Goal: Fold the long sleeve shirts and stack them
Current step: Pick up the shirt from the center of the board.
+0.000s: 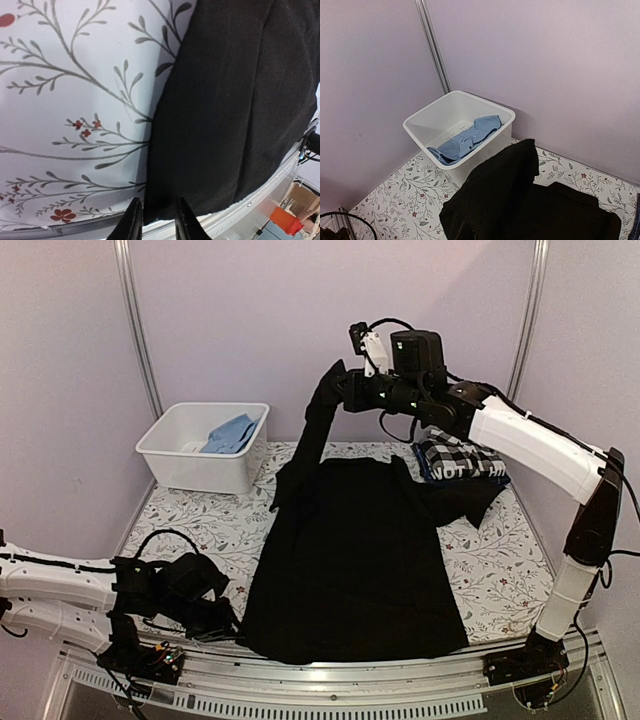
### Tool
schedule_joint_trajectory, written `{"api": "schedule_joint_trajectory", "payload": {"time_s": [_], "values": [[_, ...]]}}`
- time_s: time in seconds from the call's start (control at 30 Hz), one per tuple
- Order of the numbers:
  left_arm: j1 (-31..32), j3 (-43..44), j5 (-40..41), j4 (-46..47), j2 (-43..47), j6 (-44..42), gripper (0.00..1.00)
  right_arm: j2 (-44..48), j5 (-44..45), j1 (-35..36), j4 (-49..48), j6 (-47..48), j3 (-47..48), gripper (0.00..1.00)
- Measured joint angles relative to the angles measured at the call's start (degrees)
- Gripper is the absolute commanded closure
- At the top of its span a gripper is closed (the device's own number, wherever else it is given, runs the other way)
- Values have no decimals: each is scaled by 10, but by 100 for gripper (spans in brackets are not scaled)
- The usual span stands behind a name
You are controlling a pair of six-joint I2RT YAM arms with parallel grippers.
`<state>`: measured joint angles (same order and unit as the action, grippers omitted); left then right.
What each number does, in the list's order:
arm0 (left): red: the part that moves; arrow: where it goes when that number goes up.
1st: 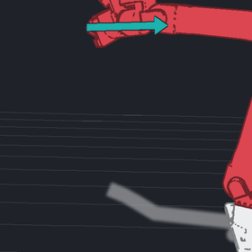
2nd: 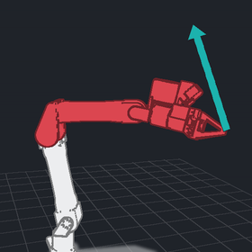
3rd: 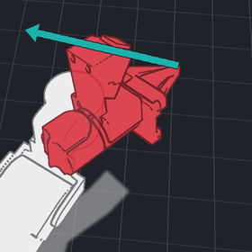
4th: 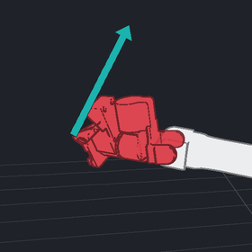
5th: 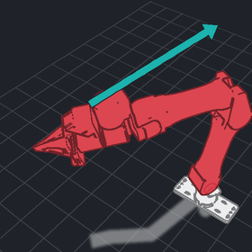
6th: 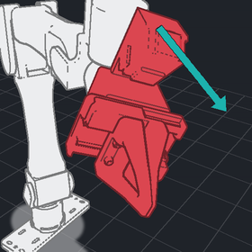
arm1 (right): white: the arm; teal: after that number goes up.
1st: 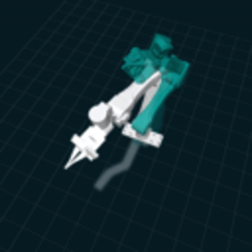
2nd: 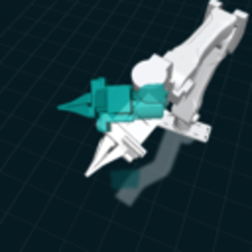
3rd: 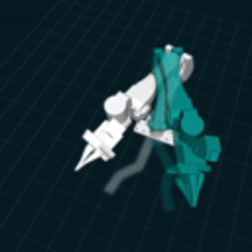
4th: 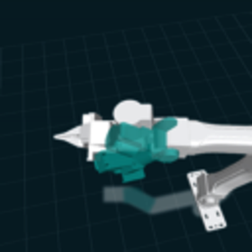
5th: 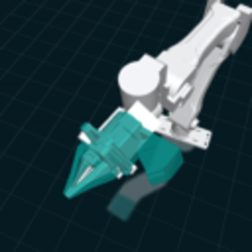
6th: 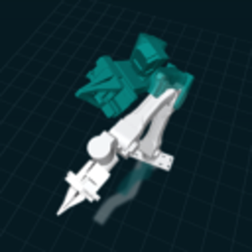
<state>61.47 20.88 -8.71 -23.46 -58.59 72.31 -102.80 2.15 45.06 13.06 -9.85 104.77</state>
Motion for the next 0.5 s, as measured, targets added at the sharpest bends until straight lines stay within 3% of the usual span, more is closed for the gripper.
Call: {"api": "schedule_joint_trajectory", "payload": {"time_s": [0.13,0.5], "values": [[0,1,-1,8,-11,-8,100,-4,-4,0,0,7,12,100],[2,80,-11,-23,-4,-57,100,-17,9,0,6,66,78,100]]}}
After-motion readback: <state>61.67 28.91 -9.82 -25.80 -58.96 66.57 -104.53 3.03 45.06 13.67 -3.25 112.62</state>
